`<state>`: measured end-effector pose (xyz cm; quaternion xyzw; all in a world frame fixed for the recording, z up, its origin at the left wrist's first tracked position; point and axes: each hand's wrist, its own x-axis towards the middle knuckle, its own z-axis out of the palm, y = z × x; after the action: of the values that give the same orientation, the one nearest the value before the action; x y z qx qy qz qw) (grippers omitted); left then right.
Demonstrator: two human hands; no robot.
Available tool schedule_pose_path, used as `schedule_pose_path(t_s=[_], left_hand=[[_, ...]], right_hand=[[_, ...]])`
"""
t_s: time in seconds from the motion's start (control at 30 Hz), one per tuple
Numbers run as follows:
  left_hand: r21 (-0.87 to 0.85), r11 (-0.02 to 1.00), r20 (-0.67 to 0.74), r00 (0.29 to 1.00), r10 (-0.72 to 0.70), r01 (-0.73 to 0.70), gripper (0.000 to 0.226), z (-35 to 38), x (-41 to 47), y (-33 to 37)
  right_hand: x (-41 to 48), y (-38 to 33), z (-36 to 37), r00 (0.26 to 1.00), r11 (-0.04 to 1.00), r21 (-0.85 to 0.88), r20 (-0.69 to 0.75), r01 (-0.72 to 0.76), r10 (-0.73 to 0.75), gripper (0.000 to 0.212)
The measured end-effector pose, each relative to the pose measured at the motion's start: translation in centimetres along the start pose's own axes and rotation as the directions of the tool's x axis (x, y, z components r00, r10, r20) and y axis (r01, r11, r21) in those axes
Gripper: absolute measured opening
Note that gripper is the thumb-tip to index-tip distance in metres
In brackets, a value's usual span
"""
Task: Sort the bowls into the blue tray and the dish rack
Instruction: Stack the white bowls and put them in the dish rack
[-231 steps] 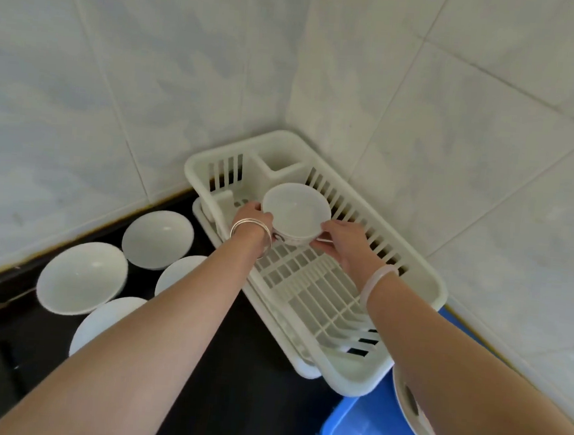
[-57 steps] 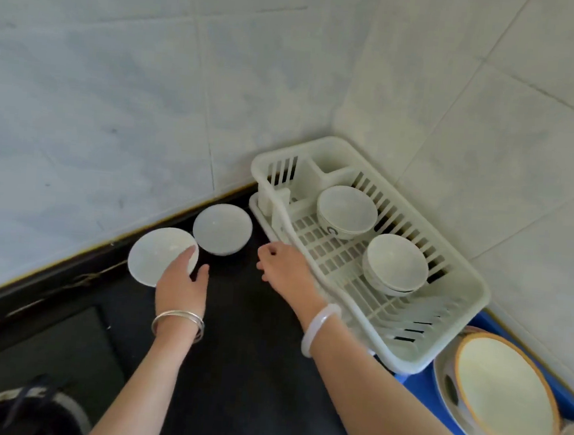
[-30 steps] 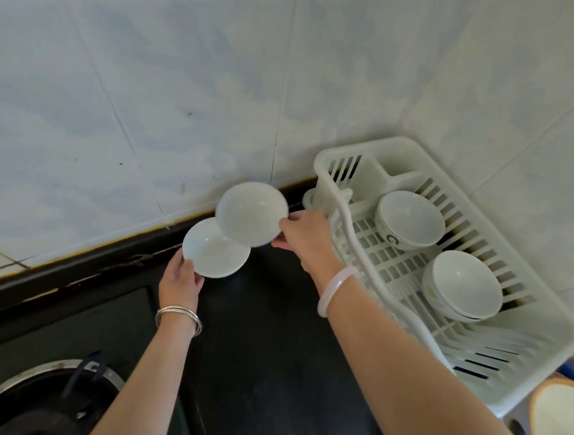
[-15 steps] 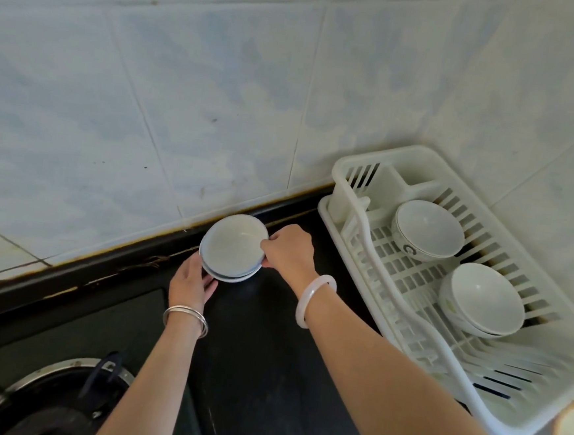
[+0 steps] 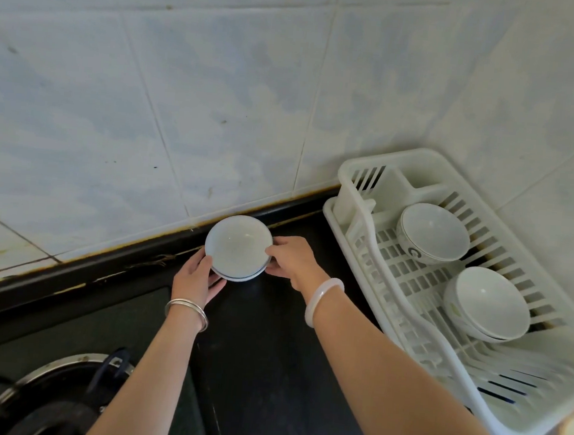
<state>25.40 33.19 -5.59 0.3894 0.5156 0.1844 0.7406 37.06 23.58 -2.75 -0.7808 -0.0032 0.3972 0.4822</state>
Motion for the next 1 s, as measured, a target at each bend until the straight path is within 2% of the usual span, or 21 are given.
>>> schedule_pose_path(t_s=[0.13, 0.23, 0.47, 0.6, 0.7, 0.77, 0.83, 0.9, 1.0], left_hand=[[0.064, 0.997, 0.027, 0.999, 0.042, -0.043, 0.035, 0.6, -1.1, 0.6], [0.083, 0.993, 0.083, 0.993, 0.082, -0.089, 0.032, 2.0, -2.5, 1.5], [0.126, 0.978, 0.345, 0.932, 0.115, -0.168, 0.027, 8.4, -7.4, 4.0], [0.204, 0.961, 0.502, 0.863, 0.059, -0.185, 0.029, 13.4, -10.3, 3.9], [0.329, 0.918, 0.578, 0.816, -0.011, -0.222, 0.029, 17.2, -11.7, 3.2], [0.42, 0.881, 0.598, 0.797, -0.087, -0.219, 0.035, 19.4, -12.1, 2.7], [0.481, 0.852, 0.615, 0.772, -0.159, -0.207, 0.036, 21.1, -12.2, 2.1], [0.545, 0.813, 0.622, 0.749, -0.228, -0.205, 0.037, 22.3, -11.9, 1.5], [0.67, 0.696, 0.609, 0.727, -0.317, -0.258, 0.038, 23.6, -11.2, 0.6]], right_hand=[[-0.7, 0.6, -0.8, 0.999, 0.999, 0.039, -0.037, 0.024, -0.023, 0.033], [-2.2, 0.5, -2.7, 0.993, 0.992, 0.081, -0.075, 0.097, -0.091, 0.032], [-8.1, -1.6, -11.1, 0.95, 0.966, 0.153, -0.265, 0.207, -0.162, 0.032], [-11.0, -1.1, -16.6, 0.912, 0.961, 0.151, -0.377, 0.233, -0.163, 0.023], [-12.1, 0.2, -19.9, 0.894, 0.96, 0.202, -0.438, 0.196, -0.09, 0.015], [-12.2, 1.3, -21.3, 0.875, 0.957, 0.235, -0.483, 0.172, -0.039, 0.017], [-11.9, 2.7, -22.3, 0.858, 0.949, 0.276, -0.513, 0.15, 0.013, 0.008], [-11.5, 4.1, -22.9, 0.856, 0.933, 0.339, -0.512, 0.123, 0.073, 0.018], [-11.1, 5.8, -23.2, 0.858, 0.921, 0.385, -0.492, 0.064, 0.147, 0.013]])
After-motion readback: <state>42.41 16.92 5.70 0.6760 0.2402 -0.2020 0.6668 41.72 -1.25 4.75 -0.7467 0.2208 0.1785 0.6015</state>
